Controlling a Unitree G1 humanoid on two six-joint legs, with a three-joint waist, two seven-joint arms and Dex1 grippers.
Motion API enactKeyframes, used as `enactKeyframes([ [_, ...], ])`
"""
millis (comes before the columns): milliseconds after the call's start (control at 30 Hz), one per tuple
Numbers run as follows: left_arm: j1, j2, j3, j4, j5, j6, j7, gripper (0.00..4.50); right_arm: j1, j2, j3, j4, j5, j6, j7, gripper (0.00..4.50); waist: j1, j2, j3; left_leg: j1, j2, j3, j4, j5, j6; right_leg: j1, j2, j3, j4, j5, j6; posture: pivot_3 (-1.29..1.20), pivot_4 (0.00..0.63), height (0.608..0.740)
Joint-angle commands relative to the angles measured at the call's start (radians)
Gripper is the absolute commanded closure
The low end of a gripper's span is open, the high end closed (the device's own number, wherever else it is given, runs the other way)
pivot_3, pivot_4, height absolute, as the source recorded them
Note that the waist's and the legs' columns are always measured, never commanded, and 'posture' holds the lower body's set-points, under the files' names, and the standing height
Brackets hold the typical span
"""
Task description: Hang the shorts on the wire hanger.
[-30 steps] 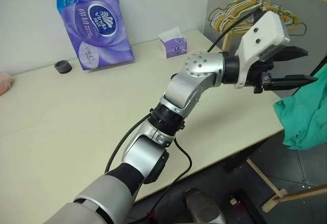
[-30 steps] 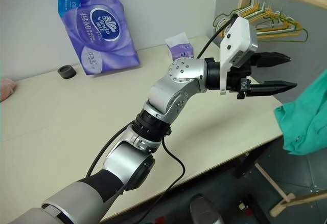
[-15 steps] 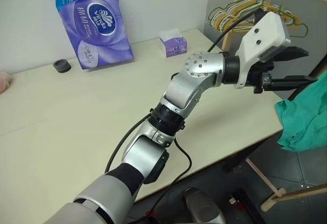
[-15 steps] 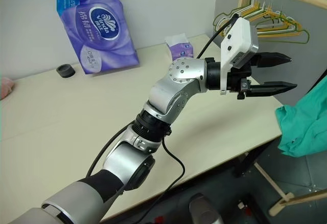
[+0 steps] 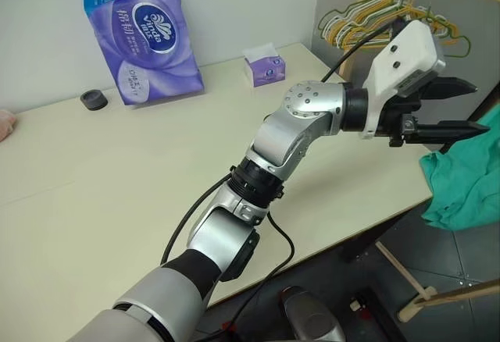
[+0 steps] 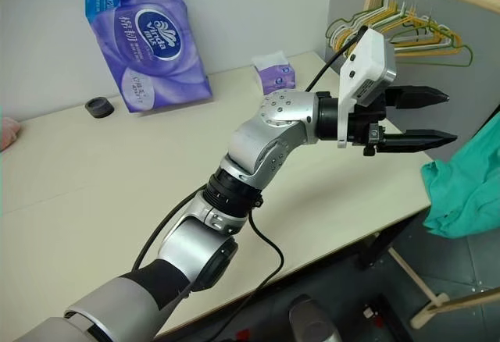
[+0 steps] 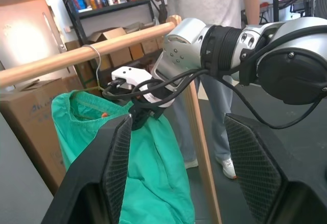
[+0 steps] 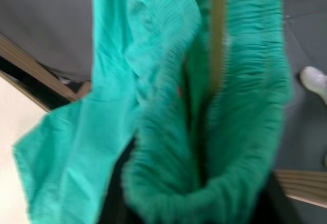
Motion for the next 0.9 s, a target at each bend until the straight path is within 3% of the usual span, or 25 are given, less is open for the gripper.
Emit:
enactKeyframes([
  [33, -0.036, -0.002, 0.011, -0.027, -0.010, -0.002, -0.002, 1.49, -0.022, -0.014, -0.046, -0.088, 0.033, 0.038, -0.023, 1.61, 0.001, 0.000, 0.000, 0.000, 0.000, 0.000, 0.000, 0.000, 0.000, 0.000, 0.000, 0.000, 0.000, 0.000, 0.000, -0.37, 0.135, 0.740],
  [200, -0.036, 0.004, 0.007, -0.024, -0.006, -0.004, -0.007, 1.49, -0.050, -0.013, -0.136, -0.201, 0.066, 0.086, -0.131, 0.05, 0.001, 0.002, 0.001, 0.000, 0.000, 0.000, 0.000, 0.000, 0.000, 0.000, 0.000, 0.000, 0.000, 0.000, 0.000, -0.37, 0.132, 0.740],
  [367, -0.032, 0.011, 0.005, -0.024, -0.004, -0.004, -0.010, 1.49, -0.034, 0.024, -0.202, -0.408, 0.077, 0.139, -0.230, 0.02, 0.000, 0.002, 0.002, 0.000, 0.000, 0.000, 0.000, 0.000, 0.000, -0.001, 0.000, 0.000, 0.000, 0.000, 0.000, -0.38, 0.130, 0.740],
  [467, -0.018, 0.033, 0.006, -0.025, 0.002, 0.003, -0.009, 1.49, 0.030, 0.069, -0.245, -0.633, 0.135, 0.139, -0.185, 0.02, -0.001, 0.003, 0.002, 0.000, 0.000, 0.001, 0.000, 0.000, 0.000, -0.001, 0.000, 0.000, 0.000, 0.000, 0.001, -0.38, 0.126, 0.740],
  [633, 0.071, 0.127, 0.017, -0.071, 0.005, 0.060, -0.009, 1.49, 0.340, 0.129, -0.233, -1.010, 0.162, 0.009, -0.088, 0.02, 0.002, 0.003, 0.001, -0.001, 0.001, -0.002, 0.001, 0.000, 0.000, 0.000, 0.001, -0.001, 0.000, 0.000, 0.001, -0.37, 0.117, 0.740],
  [833, 0.224, 0.278, 0.038, -0.173, 0.032, 0.131, 0.054, 1.49, 0.552, 0.250, -0.238, -1.217, 0.154, -0.226, -0.088, 0.02, 0.000, 0.007, -0.001, -0.001, 0.001, -0.001, 0.002, 0.000, 0.000, -0.001, 0.000, 0.000, 0.003, 0.000, 0.002, -0.35, 0.113, 0.740],
  [900, 0.303, 0.347, 0.064, -0.204, 0.075, 0.129, 0.121, 1.49, 0.654, 0.311, -0.180, -1.323, 0.179, -0.315, -0.025, 0.02, 0.004, 0.006, -0.002, -0.001, 0.001, -0.002, 0.003, 0.000, 0.000, -0.001, 0.000, -0.001, 0.003, 0.000, 0.002, -0.34, 0.111, 0.740],
])
